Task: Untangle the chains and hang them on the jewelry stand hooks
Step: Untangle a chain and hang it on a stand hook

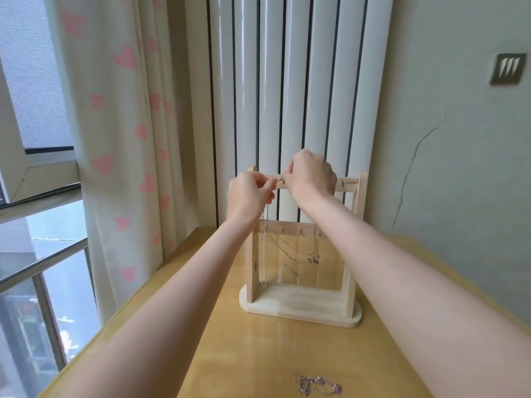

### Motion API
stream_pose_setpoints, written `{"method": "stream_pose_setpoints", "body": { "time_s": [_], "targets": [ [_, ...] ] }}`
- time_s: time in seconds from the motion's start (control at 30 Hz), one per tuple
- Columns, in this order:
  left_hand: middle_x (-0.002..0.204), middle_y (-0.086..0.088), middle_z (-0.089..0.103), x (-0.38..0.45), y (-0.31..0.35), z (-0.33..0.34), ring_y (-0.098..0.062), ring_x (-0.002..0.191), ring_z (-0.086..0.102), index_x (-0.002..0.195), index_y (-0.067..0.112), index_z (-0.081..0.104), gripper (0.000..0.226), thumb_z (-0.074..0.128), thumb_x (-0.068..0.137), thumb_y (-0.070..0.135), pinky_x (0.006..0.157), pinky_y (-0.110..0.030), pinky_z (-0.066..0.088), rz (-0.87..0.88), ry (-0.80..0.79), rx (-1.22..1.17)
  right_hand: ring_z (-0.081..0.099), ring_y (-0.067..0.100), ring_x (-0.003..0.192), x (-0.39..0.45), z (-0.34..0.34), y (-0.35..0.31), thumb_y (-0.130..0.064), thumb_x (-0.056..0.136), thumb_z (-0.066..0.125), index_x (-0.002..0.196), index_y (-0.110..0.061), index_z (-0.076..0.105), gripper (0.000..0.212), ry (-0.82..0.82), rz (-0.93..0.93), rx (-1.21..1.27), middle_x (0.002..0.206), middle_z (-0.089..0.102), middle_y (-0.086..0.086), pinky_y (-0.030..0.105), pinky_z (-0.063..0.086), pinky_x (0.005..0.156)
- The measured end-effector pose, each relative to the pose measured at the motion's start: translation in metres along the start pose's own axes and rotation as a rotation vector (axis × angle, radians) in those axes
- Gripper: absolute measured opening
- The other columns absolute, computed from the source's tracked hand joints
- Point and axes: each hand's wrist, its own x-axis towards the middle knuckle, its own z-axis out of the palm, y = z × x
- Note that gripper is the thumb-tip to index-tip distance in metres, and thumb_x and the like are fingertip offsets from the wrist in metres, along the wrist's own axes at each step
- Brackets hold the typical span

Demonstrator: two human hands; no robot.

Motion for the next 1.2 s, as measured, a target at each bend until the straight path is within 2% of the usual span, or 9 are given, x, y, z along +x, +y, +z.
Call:
{"method": "stream_pose_setpoints", "body": {
  "time_s": [0.1,0.27,0.33,0.4,0.53,0.73,0.87,1.0,1.2],
  "targets": [
    [0.06,-0.004,0.064,-0.005,0.0,0.002,-0.013,0.053,0.057,0.076,0.003,0.071,0.025,0.057,0.088,0.019,0.068,-0.03,0.053,0.073,-0.012,0.084,0.05,0.029,0.071,-0.008,0.004,0.01,-0.006,0.089,0.047,0.092,-0.006,0.064,0.017,-0.012,-0.107,-0.056,0.091,0.065,0.013,0.03,0.037,0.061],
    [0.061,-0.006,0.066,-0.015,-0.011,0.005,-0.018,0.058,0.061,0.074,0.004,0.07,0.023,0.058,0.088,0.017,0.071,-0.035,0.056,0.108,-0.072,0.076,0.059,0.034,0.082,-0.029,0.013,0.031,-0.016,0.093,0.044,0.094,-0.004,0.062,0.021,-0.083,-0.232,0.001,0.088,0.065,0.015,0.033,0.043,0.063],
    [0.062,-0.005,0.066,-0.018,-0.015,0.005,-0.012,0.056,0.062,0.077,0.004,0.07,0.02,0.058,0.087,0.016,0.071,-0.032,0.056,0.1,-0.113,0.045,0.059,0.031,0.08,-0.037,0.02,0.037,-0.017,0.093,0.044,0.088,-0.005,0.062,0.022,-0.076,-0.207,0.067,0.083,0.066,0.013,0.031,0.042,0.062],
    [0.062,-0.002,0.066,-0.022,-0.019,0.004,-0.007,0.054,0.061,0.081,0.005,0.071,0.017,0.059,0.087,0.015,0.068,-0.027,0.056,0.078,-0.149,0.016,0.062,0.03,0.077,-0.043,0.027,0.043,-0.019,0.092,0.047,0.08,-0.005,0.063,0.024,-0.074,-0.127,0.151,0.078,0.068,0.011,0.032,0.049,0.064],
    [0.069,-0.001,0.069,-0.031,-0.029,0.003,-0.011,0.065,0.066,0.083,0.01,0.072,0.015,0.06,0.087,0.019,0.074,-0.03,0.057,0.036,-0.198,-0.028,0.066,0.03,0.067,-0.051,0.033,0.052,-0.023,0.087,0.054,0.066,-0.006,0.066,0.029,-0.115,-0.003,0.263,0.069,0.069,0.012,0.038,0.055,0.071],
    [0.079,-0.009,0.074,-0.042,-0.045,0.004,-0.016,0.073,0.07,0.088,0.006,0.073,0.016,0.063,0.085,0.018,0.077,-0.032,0.057,0.014,-0.26,0.032,0.066,0.032,0.07,-0.059,0.035,0.054,-0.014,0.085,0.058,0.075,-0.005,0.071,0.019,-0.136,0.06,0.299,0.07,0.069,0.016,0.043,0.056,0.069],
    [0.082,-0.012,0.074,-0.049,-0.052,0.005,-0.018,0.075,0.071,0.089,0.005,0.072,0.016,0.064,0.085,0.018,0.076,-0.029,0.058,-0.04,-0.268,0.012,0.061,0.029,0.072,-0.066,0.036,0.051,-0.02,0.086,0.059,0.072,-0.009,0.07,0.021,-0.166,0.0,0.175,0.075,0.068,0.011,0.028,0.046,0.061],
    [0.08,-0.013,0.074,-0.05,-0.053,0.006,-0.019,0.074,0.071,0.085,0.005,0.073,0.015,0.064,0.085,0.017,0.073,-0.028,0.058,-0.052,-0.277,-0.001,0.055,0.026,0.071,-0.069,0.038,0.052,-0.021,0.087,0.058,0.07,-0.007,0.068,0.025,-0.13,0.007,0.137,0.08,0.064,0.008,0.025,0.034,0.057],
    [0.076,-0.01,0.073,-0.049,-0.053,0.007,-0.02,0.074,0.071,0.082,0.007,0.072,0.014,0.064,0.084,0.018,0.077,-0.035,0.058,-0.051,-0.271,0.028,0.045,0.015,0.078,-0.071,0.038,0.049,-0.022,0.09,0.056,0.083,-0.004,0.067,0.022,-0.117,-0.048,0.068,0.099,0.04,0.001,0.018,0.024,0.048]
  ]
}}
